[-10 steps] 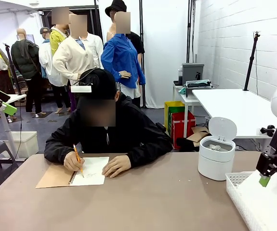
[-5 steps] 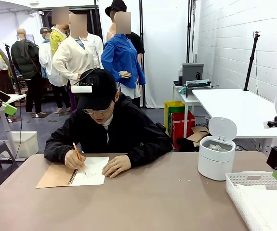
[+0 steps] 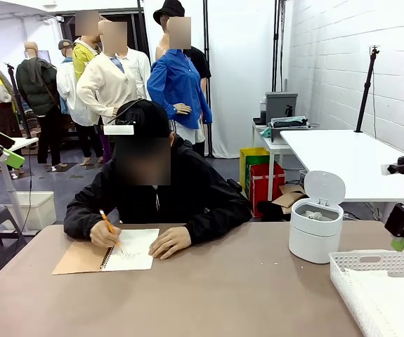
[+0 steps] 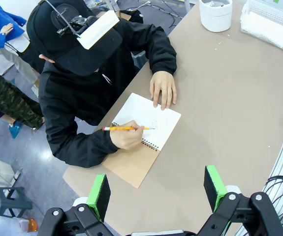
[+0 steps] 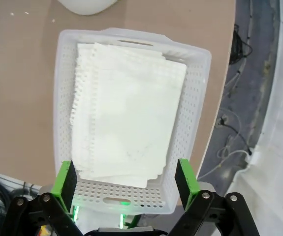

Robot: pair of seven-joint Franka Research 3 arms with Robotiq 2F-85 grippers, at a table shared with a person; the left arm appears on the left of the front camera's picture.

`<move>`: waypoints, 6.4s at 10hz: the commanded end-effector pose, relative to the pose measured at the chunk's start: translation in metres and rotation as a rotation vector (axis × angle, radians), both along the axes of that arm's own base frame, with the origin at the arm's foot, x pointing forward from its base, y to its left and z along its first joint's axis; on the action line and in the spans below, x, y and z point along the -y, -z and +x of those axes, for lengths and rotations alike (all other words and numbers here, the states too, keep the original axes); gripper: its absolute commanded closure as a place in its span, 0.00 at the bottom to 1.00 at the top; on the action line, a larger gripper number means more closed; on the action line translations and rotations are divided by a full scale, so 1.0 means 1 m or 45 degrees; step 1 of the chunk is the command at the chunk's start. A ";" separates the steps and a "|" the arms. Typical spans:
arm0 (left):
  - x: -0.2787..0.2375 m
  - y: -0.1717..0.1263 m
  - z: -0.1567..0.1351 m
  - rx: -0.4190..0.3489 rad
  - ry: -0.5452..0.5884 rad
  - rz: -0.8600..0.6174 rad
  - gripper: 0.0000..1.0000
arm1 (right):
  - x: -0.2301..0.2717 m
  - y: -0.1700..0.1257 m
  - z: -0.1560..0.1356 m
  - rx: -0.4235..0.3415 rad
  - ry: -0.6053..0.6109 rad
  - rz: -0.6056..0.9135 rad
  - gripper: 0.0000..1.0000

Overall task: Sort the paper based on its condition.
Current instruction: If a person hands you a paper, place it in the Organizing basket , and if it's crumpled, put it in the Trash can.

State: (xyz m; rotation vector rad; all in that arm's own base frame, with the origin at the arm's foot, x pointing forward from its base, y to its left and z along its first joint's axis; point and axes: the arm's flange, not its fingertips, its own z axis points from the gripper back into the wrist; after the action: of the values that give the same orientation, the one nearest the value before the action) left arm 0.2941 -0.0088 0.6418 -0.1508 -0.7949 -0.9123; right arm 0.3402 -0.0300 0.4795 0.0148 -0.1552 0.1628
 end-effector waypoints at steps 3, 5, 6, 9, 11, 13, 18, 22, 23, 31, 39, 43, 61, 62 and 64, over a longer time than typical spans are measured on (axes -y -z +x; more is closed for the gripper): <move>-0.001 0.000 0.001 0.010 -0.009 -0.002 0.00 | 0.004 0.004 0.001 -0.019 0.006 -0.048 0.00; -0.001 0.000 0.001 0.010 -0.009 -0.002 0.00 | 0.002 0.001 0.000 -0.005 -0.001 -0.016 0.00; -0.001 0.000 0.001 0.010 -0.009 -0.002 0.00 | -0.015 -0.007 0.000 0.024 -0.179 0.015 0.00; -0.001 0.000 0.001 0.010 -0.009 -0.002 0.00 | -0.063 -0.030 0.007 0.075 -0.488 0.121 0.00; -0.001 0.000 0.001 0.010 -0.009 -0.002 0.00 | -0.100 -0.049 0.022 0.153 -0.686 0.179 0.00; -0.001 0.000 0.001 0.010 -0.009 -0.002 0.00 | -0.143 -0.071 0.034 0.272 -0.830 0.226 0.00; -0.001 0.000 0.001 0.010 -0.009 -0.002 0.00 | -0.217 -0.124 0.042 0.524 -0.909 0.403 0.00; -0.001 0.000 0.001 0.010 -0.009 -0.002 0.00 | -0.255 -0.154 0.036 0.601 -0.857 0.464 0.00; -0.001 0.000 0.001 0.010 -0.009 -0.002 0.00 | -0.261 -0.157 0.038 0.611 -0.879 0.459 0.00; -0.001 0.000 0.001 0.010 -0.009 -0.002 0.00 | -0.275 -0.167 0.034 0.608 -0.899 0.481 0.00; -0.001 0.000 0.001 0.010 -0.009 -0.002 0.00 | -0.275 -0.167 0.034 0.608 -0.899 0.481 0.00; -0.001 0.000 0.001 0.010 -0.009 -0.002 0.00 | -0.275 -0.167 0.034 0.608 -0.899 0.481 0.00; -0.001 0.000 0.001 0.010 -0.009 -0.002 0.00 | -0.275 -0.167 0.034 0.608 -0.899 0.481 0.00; -0.001 0.000 0.001 0.010 -0.009 -0.002 0.00 | -0.275 -0.167 0.034 0.608 -0.899 0.481 0.00; -0.001 0.000 0.001 0.010 -0.009 -0.002 0.00 | -0.275 -0.167 0.034 0.608 -0.899 0.481 0.00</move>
State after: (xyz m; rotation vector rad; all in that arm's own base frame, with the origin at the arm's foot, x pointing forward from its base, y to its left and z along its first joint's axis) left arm 0.2941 -0.0088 0.6418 -0.1507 -0.7948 -0.9124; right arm 0.3744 0.2450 0.6468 0.4139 -0.6563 0.8417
